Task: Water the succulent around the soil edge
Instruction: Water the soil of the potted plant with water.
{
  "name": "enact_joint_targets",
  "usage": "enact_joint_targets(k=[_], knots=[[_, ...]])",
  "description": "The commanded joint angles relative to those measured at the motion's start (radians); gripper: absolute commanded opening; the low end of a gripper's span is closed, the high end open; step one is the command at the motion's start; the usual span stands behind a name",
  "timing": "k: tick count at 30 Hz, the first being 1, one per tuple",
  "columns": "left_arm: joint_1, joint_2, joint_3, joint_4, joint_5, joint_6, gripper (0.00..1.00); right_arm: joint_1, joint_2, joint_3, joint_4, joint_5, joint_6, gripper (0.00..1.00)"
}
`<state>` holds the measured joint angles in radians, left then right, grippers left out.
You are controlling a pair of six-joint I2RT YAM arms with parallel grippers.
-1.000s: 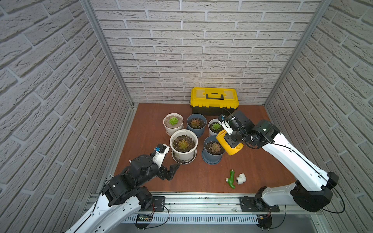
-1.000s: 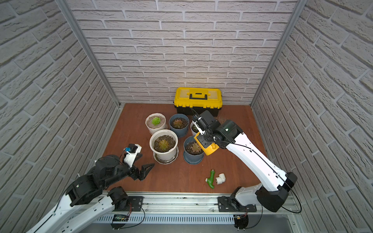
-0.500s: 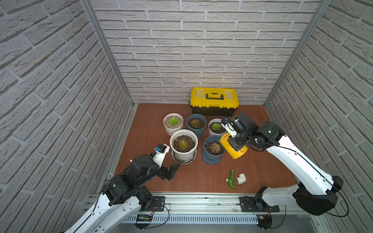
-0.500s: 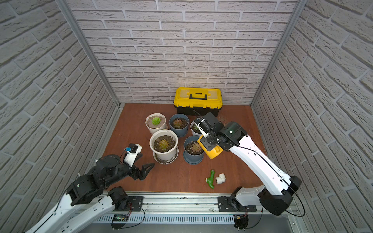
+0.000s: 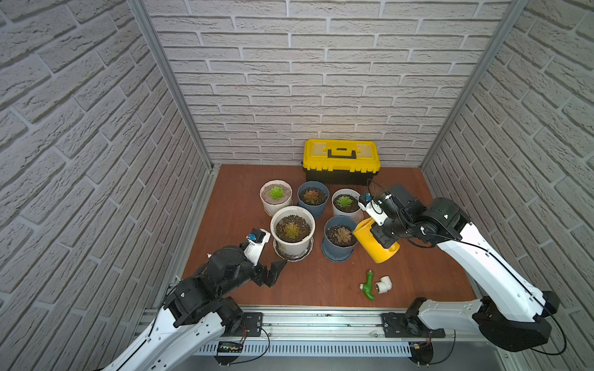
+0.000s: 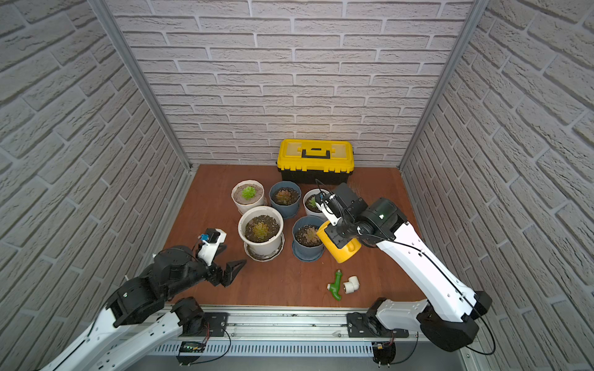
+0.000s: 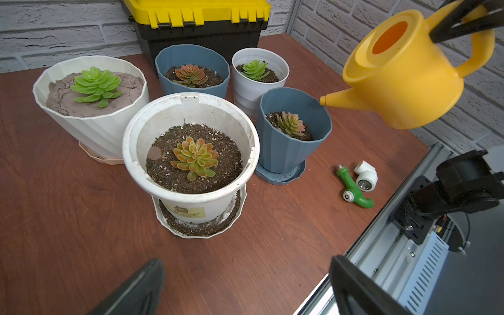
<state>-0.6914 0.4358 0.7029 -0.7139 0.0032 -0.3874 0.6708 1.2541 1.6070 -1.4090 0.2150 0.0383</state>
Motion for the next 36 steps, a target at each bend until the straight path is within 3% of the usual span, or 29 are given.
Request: enact_joint_targets(k=[1,23,36], knots=[[-0.003,0.005,-0.002,0.014,-0.014,-0.006,0.98,-0.002,-0.034,-0.018,-0.01,-0.035,0.016,0.02],[-0.003,0.006,-0.003,0.013,-0.016,-0.008,0.98,0.022,-0.047,-0.034,0.067,-0.199,0.039,0.03],[-0.003,-0.002,-0.002,0.013,-0.012,-0.007,0.98,0.047,0.054,0.028,0.114,-0.18,0.028,0.03]])
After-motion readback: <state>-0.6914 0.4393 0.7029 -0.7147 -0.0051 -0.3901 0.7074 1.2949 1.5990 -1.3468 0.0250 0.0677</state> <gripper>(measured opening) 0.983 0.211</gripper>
